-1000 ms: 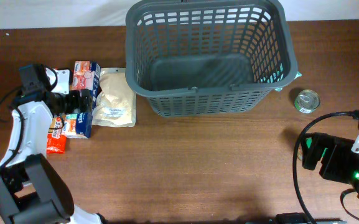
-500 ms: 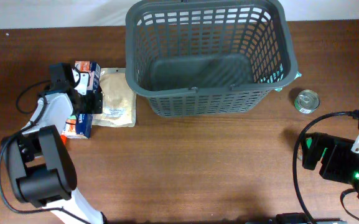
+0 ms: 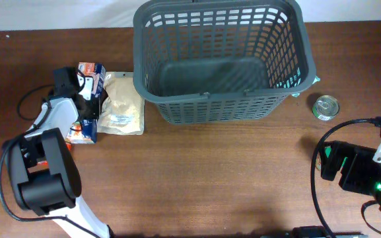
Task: Pack container
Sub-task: 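Grasp the blue Kleenex tissue pack with the left gripper and lift, then carry the tissue pack over the basket and drop it inside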
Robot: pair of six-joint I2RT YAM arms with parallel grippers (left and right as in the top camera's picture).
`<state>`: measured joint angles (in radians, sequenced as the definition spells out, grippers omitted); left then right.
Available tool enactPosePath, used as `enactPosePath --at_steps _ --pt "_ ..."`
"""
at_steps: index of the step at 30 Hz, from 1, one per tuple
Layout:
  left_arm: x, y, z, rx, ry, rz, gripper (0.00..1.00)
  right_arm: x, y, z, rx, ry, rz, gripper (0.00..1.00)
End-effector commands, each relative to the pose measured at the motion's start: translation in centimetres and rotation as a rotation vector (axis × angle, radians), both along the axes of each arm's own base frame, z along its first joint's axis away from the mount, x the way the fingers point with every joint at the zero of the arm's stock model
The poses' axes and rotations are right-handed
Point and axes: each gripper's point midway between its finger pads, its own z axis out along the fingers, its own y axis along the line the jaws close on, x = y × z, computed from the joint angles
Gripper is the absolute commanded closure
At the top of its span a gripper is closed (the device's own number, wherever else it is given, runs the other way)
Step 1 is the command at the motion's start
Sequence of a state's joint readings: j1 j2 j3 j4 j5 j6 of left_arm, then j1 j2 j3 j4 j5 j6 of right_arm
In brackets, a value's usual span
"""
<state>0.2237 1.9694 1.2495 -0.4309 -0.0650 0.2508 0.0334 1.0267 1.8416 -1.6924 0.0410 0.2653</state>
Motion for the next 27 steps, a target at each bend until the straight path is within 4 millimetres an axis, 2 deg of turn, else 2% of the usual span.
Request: enactPosePath --at_steps 1,7,9,12,13,15,16,19,23,24,26,27 --pt "1.2 0.3 2.4 -0.001 -0.064 0.025 0.97 0.0 -0.3 -0.3 -0.007 0.013 -0.019 0.01" --pt "2.5 0.7 9.3 0.019 -0.214 0.045 0.98 0.0 -0.3 -0.3 -0.007 0.013 -0.019 0.01" --pt "2.7 0.7 12.5 0.031 -0.287 0.048 0.98 0.0 -0.3 -0.3 -0.007 0.013 -0.019 0.01" --pt "2.3 0.6 18.5 0.056 -0.411 0.045 0.98 0.0 -0.3 -0.3 -0.007 0.013 -0.019 0.01" --pt "2.2 0.4 19.6 0.058 -0.435 0.041 0.98 0.0 -0.3 -0.3 -0.007 0.013 -0.019 0.01" --pt "1.6 -0.4 23.6 0.072 -0.514 0.015 0.98 0.0 -0.3 -0.3 -0.007 0.013 -0.019 0.01" --pt "1.2 -1.8 27.1 0.110 -0.579 -0.063 0.98 0.0 -0.3 -0.3 -0.007 0.013 -0.019 0.01" --pt "0.6 -5.1 32.3 0.195 -0.676 -0.214 0.98 0.0 -0.3 -0.3 -0.007 0.013 -0.019 0.01" --pt "0.2 -10.7 39.2 0.302 -0.813 -0.433 0.98 0.0 -0.3 -0.3 -0.007 0.013 -0.019 0.01" --pt "0.1 -12.0 40.3 0.322 -0.837 -0.491 0.98 0.0 -0.3 -0.3 -0.007 0.013 -0.019 0.01" --pt "-0.1 -16.0 42.0 0.360 -0.888 -0.678 0.98 0.0 -0.3 -0.3 -0.007 0.013 -0.019 0.01" --pt "-0.4 -18.7 42.9 0.359 -0.931 -0.781 0.99 0.0 -0.3 -0.3 -0.007 0.013 -0.019 0.01"
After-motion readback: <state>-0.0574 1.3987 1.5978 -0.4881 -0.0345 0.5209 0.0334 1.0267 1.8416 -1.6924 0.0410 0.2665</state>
